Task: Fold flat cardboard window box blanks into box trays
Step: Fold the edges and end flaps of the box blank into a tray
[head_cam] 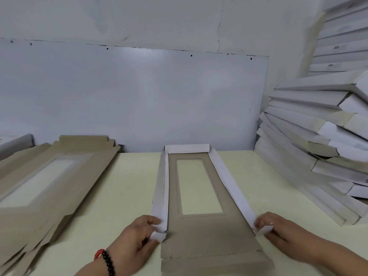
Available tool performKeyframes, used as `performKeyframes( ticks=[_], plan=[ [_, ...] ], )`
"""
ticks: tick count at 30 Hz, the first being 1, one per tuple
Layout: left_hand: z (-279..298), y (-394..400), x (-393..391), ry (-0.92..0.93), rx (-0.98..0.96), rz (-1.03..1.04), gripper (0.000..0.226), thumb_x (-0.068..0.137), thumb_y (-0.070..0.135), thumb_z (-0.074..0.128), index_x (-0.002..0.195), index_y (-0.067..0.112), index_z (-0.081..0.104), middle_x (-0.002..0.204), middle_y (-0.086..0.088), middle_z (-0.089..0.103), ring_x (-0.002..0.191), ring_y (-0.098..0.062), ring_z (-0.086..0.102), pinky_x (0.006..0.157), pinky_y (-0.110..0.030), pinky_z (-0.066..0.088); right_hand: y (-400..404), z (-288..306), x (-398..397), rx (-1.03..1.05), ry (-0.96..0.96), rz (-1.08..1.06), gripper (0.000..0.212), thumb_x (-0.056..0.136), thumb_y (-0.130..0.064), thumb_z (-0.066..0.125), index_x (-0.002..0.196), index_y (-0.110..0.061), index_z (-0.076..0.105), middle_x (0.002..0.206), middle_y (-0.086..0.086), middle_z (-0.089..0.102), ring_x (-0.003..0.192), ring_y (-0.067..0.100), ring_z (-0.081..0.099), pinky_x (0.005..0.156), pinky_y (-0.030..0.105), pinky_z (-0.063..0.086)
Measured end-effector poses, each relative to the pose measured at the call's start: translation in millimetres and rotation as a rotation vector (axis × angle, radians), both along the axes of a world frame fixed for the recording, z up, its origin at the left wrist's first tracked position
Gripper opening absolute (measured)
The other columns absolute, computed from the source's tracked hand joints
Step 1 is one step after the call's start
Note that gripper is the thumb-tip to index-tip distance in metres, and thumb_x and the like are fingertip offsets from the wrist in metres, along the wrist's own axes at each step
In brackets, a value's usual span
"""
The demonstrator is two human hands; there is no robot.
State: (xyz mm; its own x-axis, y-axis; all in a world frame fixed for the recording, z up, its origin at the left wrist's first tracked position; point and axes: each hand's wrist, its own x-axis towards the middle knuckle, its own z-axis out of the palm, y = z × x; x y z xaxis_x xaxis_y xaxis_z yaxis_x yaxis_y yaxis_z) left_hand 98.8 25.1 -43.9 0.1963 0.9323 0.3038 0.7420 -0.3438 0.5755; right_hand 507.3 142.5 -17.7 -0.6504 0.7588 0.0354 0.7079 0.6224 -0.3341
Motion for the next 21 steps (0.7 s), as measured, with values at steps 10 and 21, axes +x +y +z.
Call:
performKeyframes(
  ticks=[10,21],
  plan=[
    [4,1,4,-0.101,0.012,0.154,0.009,0.087,0.015,0.07,0.086,0.019,0.078,0.112,0.014,0.066,0.1,0.004,0.062,0.092,-0.024,0.048,3,-2,1,0.002,0.044,-0.169,0.023,0.094,-0.018,0.059,0.074,-0.028,0.055,0.079,-0.008,0.06,0.077,0.008,0.054,0.074,0.027,0.046],
    [18,21,34,0.324,0.019,0.047,0.028,0.098,0.031,0.045,0.119,0.037,0.062,0.111,0.017,0.063,0.104,-0.004,0.053,0.09,-0.019,0.039,-1,8,-42,0.063,0.058,0.04,0.027,0.098,-0.017,0.052,0.103,-0.033,0.072,0.088,-0.021,0.057,0.084,-0.007,0.054,0.075,0.012,0.04]
  ],
)
